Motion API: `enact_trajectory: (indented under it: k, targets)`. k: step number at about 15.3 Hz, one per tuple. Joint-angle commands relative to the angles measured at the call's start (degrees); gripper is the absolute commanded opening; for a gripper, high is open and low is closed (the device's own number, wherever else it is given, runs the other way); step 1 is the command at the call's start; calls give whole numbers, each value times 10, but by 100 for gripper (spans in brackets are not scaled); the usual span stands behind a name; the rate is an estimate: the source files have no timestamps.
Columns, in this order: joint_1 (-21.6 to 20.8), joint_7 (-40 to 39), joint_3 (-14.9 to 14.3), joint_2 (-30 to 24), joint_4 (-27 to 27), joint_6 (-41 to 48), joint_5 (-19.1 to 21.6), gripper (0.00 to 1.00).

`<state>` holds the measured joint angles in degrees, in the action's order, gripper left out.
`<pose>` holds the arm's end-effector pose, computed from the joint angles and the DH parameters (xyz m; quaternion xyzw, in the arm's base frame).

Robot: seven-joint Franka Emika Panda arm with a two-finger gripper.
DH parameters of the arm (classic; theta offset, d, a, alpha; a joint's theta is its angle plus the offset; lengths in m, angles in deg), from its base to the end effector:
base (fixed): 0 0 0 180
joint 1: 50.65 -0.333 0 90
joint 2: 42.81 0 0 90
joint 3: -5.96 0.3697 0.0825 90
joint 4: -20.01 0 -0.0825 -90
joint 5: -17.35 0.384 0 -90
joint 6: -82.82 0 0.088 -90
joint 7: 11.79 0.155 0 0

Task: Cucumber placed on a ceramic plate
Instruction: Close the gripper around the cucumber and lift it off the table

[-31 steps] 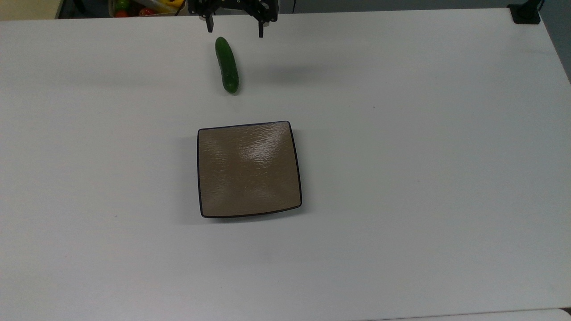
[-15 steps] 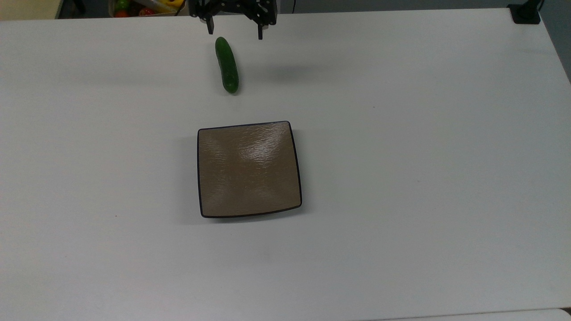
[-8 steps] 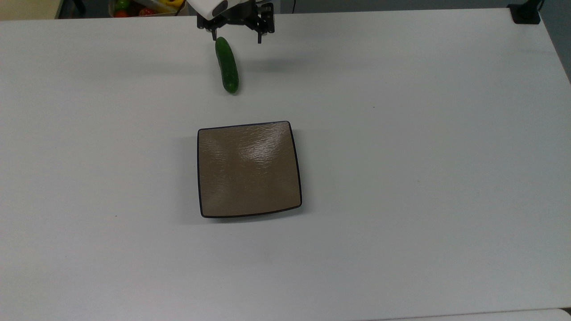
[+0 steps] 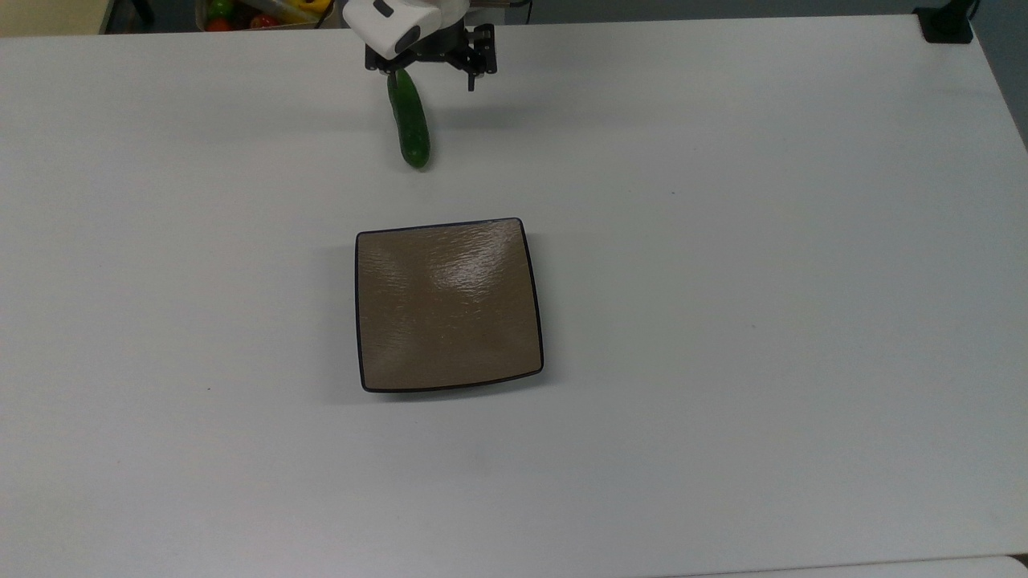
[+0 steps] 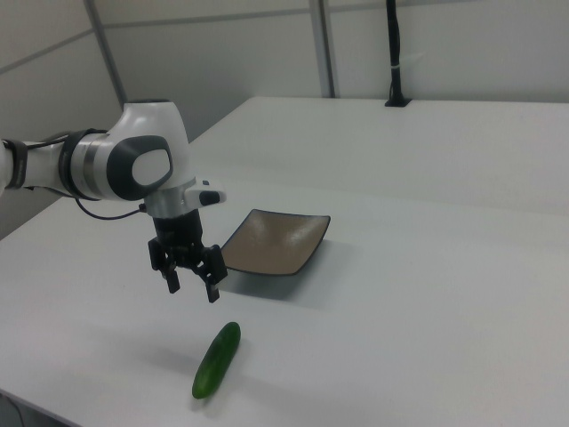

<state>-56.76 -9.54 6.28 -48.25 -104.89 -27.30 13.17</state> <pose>0.4817 0.0459 0.4249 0.9948 0.0516 -0.0786 0.0394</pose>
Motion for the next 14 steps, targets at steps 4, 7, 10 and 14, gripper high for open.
enact_trajectory:
  k: [4,7,10,14]
  targets:
    - [5,-18,6,23,-41,-26,-7,100]
    - [16,-41,6,53,-46,-29,-7,100]
    - [32,-44,6,78,-46,-66,-16,100]
    - [38,-44,6,90,-46,-67,-33,100]
